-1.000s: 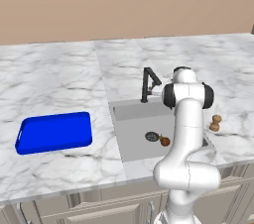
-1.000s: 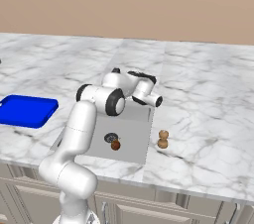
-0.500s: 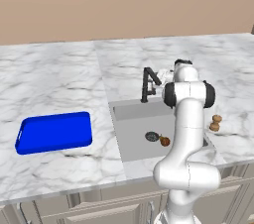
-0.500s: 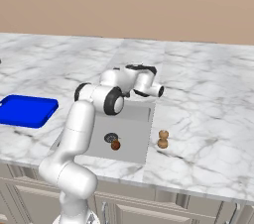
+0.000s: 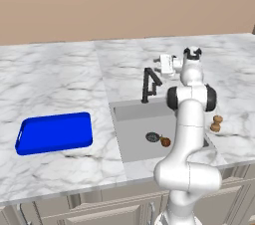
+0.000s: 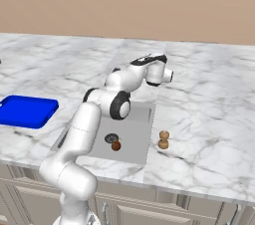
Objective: Pick up all produce items and place them in the sink. Turn on the sink faucet to wash them. Then turn the sink off and put them in the tray.
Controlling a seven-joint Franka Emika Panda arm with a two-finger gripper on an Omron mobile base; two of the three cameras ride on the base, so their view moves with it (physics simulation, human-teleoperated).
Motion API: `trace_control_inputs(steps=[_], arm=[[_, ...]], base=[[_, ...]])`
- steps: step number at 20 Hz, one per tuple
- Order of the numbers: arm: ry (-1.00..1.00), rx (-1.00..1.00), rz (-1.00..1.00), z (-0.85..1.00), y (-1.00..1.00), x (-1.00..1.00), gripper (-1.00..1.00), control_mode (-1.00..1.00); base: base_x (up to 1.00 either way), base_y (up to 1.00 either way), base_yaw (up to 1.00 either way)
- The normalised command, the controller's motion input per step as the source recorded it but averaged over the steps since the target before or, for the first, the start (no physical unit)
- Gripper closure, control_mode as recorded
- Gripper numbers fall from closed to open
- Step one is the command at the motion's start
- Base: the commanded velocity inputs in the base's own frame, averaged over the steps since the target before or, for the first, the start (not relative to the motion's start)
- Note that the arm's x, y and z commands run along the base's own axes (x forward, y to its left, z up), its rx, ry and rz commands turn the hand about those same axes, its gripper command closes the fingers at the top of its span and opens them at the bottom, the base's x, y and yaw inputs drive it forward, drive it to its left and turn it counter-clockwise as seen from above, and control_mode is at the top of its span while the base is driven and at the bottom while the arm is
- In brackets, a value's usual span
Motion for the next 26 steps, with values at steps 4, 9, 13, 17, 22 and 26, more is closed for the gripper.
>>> trace_control_inputs(steps=[4, 9, 13, 17, 22, 26], arm=[[-0.22, 0.00, 0.09, 0.37, -0.31, -0.59, -1.00, -1.00], [-0.21, 0.00, -0.02, 0.04, -0.11, -0.84, -1.00, -1.00], [0.01, 0.03, -0.08, 0.05, 0.04, -0.51, -1.00, -1.00], [0.08, 0.07, -0.12, 0.03, 0.03, -0.43, -1.00, -1.00], [0.02, 0.01, -0.15, 0.00, 0.01, -0.48, -1.00, -1.00], [0.01, -0.05, -0.16, 0.04, 0.00, -0.58, -1.00, -1.00]], base=[[0.00, 0.00, 0.00], [0.00, 0.00, 0.00], [0.00, 0.00, 0.00], [0.00, 0.00, 0.00], [0.00, 0.00, 0.00], [0.00, 0.00, 0.00]])
